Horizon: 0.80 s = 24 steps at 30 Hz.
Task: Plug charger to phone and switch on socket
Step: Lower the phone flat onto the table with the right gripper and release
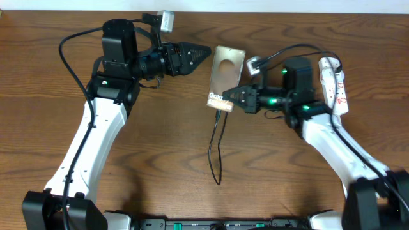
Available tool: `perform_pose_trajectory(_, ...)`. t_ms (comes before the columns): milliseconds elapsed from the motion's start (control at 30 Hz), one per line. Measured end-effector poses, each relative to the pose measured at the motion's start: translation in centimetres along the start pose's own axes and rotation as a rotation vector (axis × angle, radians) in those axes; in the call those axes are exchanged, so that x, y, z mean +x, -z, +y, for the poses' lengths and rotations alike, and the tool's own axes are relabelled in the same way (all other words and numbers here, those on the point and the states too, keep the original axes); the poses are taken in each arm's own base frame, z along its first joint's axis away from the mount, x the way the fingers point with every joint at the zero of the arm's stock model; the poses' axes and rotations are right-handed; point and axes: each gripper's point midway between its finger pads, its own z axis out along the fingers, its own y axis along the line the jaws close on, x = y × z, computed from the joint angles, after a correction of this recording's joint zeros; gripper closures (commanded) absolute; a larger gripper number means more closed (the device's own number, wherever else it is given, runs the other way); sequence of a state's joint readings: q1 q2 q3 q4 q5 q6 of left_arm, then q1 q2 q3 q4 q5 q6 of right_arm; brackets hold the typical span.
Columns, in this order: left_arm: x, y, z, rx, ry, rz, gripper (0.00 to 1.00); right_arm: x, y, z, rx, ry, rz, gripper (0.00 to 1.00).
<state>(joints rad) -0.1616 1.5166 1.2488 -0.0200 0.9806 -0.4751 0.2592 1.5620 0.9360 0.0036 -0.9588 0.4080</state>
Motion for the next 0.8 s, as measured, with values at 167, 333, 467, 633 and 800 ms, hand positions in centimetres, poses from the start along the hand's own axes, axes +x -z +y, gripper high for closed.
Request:
perform_pose_trajectory(167,-0.1,0.1,0.1,-0.002,0.001,-0.002,0.14,2.0,-2.9,-3.8,0.069,-0.057,0.052,0.99)
perform_pose_trajectory(333,-0.1,0.1,0.1,-0.002,0.001,-0.002,0.14,3.7,-5.9,-6.8,0.109,-0.054,0.077,0.99)
perform_pose_trajectory(467,-0.1,0.1,0.1,-0.002,0.001,-0.002,0.14,5.4,-8.2,-8.5,0.112,-0.050,0.106,0.99)
perform_pose_trajectory(633,-0.1,0.1,0.1,-0.002,0.002,-0.002,0.13,7.1,-9.6,-9.7,0.106,-0.059,0.135,0.98)
perform_pose_trajectory(800,-0.1,0.1,0.1,-0.002,0.001,-0.002,0.13,7.0,-9.8,-10.0,0.133,-0.055,0.128,0.91)
